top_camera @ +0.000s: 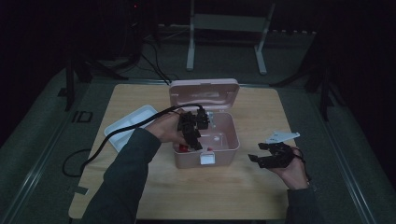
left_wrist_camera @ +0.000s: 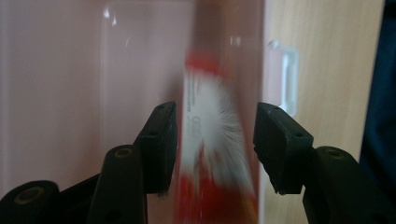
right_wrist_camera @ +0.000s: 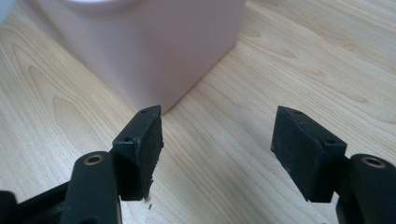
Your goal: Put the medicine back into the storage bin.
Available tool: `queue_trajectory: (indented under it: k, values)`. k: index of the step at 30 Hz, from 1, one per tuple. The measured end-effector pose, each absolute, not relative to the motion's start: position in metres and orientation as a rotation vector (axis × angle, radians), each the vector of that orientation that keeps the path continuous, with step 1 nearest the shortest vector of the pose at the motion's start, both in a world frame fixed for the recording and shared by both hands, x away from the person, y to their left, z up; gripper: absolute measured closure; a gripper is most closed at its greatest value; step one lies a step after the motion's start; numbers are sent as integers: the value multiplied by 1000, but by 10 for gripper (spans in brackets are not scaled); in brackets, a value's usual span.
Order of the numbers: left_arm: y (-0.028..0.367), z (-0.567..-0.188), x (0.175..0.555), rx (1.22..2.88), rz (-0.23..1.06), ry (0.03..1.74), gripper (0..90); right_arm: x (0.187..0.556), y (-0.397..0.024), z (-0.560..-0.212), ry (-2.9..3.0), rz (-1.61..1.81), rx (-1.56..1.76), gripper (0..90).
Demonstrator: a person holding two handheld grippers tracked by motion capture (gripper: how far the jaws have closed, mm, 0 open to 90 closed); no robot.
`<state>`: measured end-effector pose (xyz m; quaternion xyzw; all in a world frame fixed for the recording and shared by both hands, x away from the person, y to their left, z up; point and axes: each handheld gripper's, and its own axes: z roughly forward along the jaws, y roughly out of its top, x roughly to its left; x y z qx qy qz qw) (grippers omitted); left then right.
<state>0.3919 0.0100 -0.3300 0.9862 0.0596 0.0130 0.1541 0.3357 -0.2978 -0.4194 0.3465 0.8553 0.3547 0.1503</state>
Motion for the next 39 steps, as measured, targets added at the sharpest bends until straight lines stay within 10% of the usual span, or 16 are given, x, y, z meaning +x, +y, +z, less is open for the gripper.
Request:
queue_trajectory:
  k: [39]
  values:
    - [68,-307,394,2784,225,305,537,335,-299,-418,2450,1024,1000,333]
